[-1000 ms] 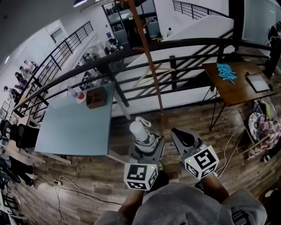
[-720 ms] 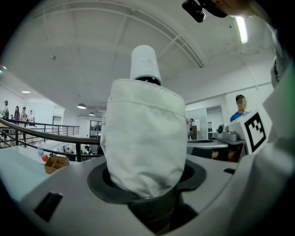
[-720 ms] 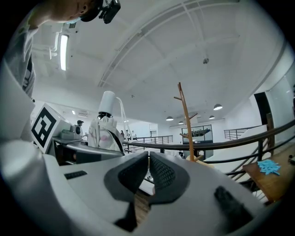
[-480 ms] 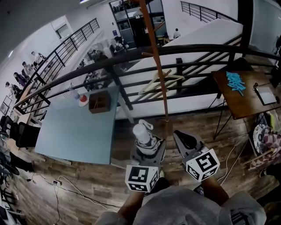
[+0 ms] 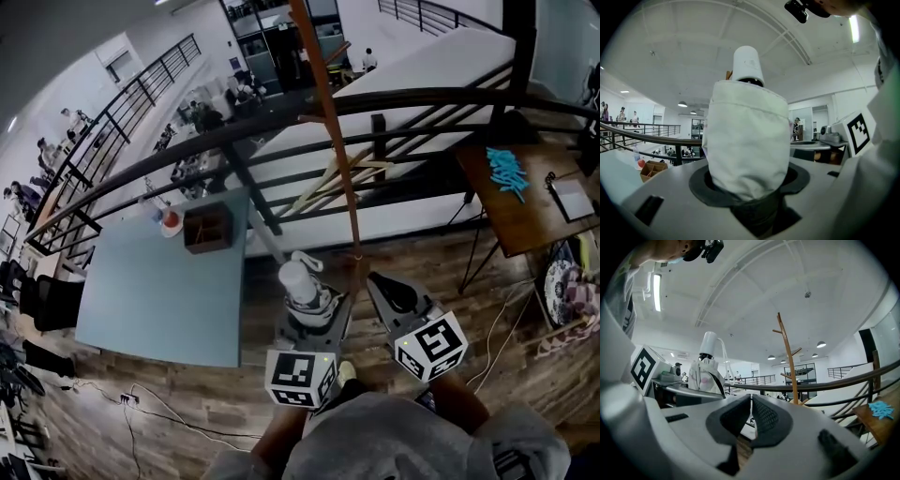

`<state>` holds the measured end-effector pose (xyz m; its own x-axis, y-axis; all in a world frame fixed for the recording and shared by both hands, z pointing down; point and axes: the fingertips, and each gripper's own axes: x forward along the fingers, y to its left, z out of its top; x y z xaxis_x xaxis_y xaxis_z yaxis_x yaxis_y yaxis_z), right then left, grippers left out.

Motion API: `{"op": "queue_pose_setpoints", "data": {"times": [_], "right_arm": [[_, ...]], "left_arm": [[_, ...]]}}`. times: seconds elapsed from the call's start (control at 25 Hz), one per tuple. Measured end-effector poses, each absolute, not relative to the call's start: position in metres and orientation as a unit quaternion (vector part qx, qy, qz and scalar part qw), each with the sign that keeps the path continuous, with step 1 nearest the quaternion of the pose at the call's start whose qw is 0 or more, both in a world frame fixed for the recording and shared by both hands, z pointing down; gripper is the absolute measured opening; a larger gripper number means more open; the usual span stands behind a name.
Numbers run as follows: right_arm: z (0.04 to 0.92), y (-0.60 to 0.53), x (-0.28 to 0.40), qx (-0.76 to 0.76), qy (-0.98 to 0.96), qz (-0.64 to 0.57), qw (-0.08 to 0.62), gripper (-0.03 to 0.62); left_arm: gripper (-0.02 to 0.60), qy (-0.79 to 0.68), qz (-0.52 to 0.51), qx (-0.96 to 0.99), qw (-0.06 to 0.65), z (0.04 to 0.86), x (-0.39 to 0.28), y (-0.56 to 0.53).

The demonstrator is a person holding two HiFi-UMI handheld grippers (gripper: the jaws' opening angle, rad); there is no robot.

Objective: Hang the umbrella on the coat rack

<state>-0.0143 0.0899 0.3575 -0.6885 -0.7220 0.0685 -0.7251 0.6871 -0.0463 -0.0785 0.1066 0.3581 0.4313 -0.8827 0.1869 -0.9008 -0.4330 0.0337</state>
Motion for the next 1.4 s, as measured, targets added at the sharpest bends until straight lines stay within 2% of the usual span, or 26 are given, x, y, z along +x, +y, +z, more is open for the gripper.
{"op": "queue_pose_setpoints", "data": {"times": [0.88, 1.4], "right_arm": [[0.354, 0.011, -0.087, 0.403, -0.914, -0.003, 0.040, 0.028], [0.355, -0.012, -0.104, 0.412, -0.910, -0.004, 0.043, 0.028]], "left_arm": [[0.265, -0.523, 0.055, 0.848, 0.068, 0.366, -0.151, 0.027], [0.265, -0.511, 0.053, 0.855, 0.068, 0.368, -0.163, 0.004]]}}
